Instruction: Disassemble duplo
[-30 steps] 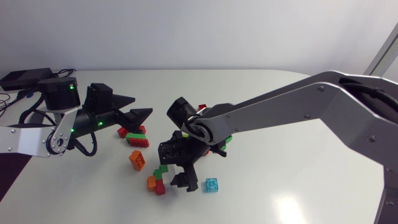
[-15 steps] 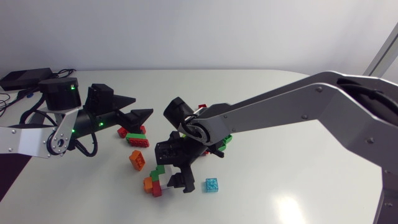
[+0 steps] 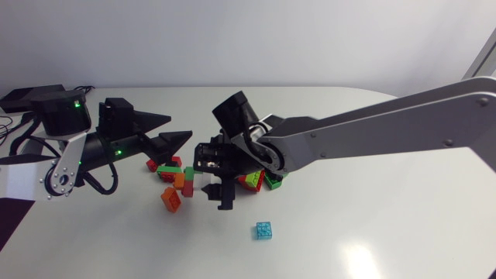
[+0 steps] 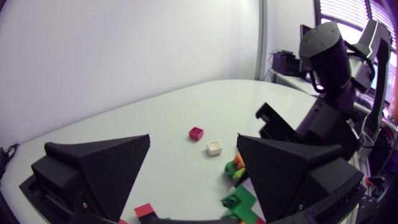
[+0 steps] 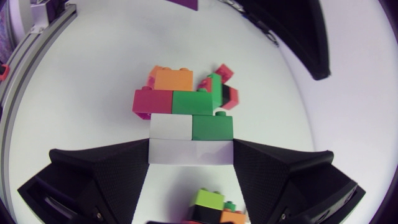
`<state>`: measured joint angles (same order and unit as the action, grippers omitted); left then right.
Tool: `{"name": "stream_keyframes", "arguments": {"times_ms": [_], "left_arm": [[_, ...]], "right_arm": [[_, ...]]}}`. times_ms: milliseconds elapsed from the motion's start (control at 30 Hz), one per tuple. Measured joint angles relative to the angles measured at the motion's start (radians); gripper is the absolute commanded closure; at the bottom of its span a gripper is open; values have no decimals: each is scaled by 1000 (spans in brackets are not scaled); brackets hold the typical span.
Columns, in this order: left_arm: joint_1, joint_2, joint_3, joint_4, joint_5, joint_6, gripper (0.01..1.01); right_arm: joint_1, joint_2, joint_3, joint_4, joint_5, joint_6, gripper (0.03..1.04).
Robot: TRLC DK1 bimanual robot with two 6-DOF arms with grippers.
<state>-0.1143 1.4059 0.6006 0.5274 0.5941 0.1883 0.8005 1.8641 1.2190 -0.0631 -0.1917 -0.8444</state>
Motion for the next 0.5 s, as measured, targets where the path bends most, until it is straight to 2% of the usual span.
{"name": "stream_keyframes", "arguments": {"times_ms": [200, 333, 400, 500], "left_arm": [[95, -16, 0, -3, 185, -103, 70], [169, 46, 31, -3, 388, -203, 72], [187, 105, 64, -19, 478, -239, 72], [177, 155, 81, -36, 529, -261, 70]], "right_arm": [[23, -60, -81, 178, 144, 18, 423], [32, -76, -140, 293, 208, 19, 423], [34, -89, -170, 359, 235, 19, 423], [37, -112, -191, 399, 257, 19, 434]]}}
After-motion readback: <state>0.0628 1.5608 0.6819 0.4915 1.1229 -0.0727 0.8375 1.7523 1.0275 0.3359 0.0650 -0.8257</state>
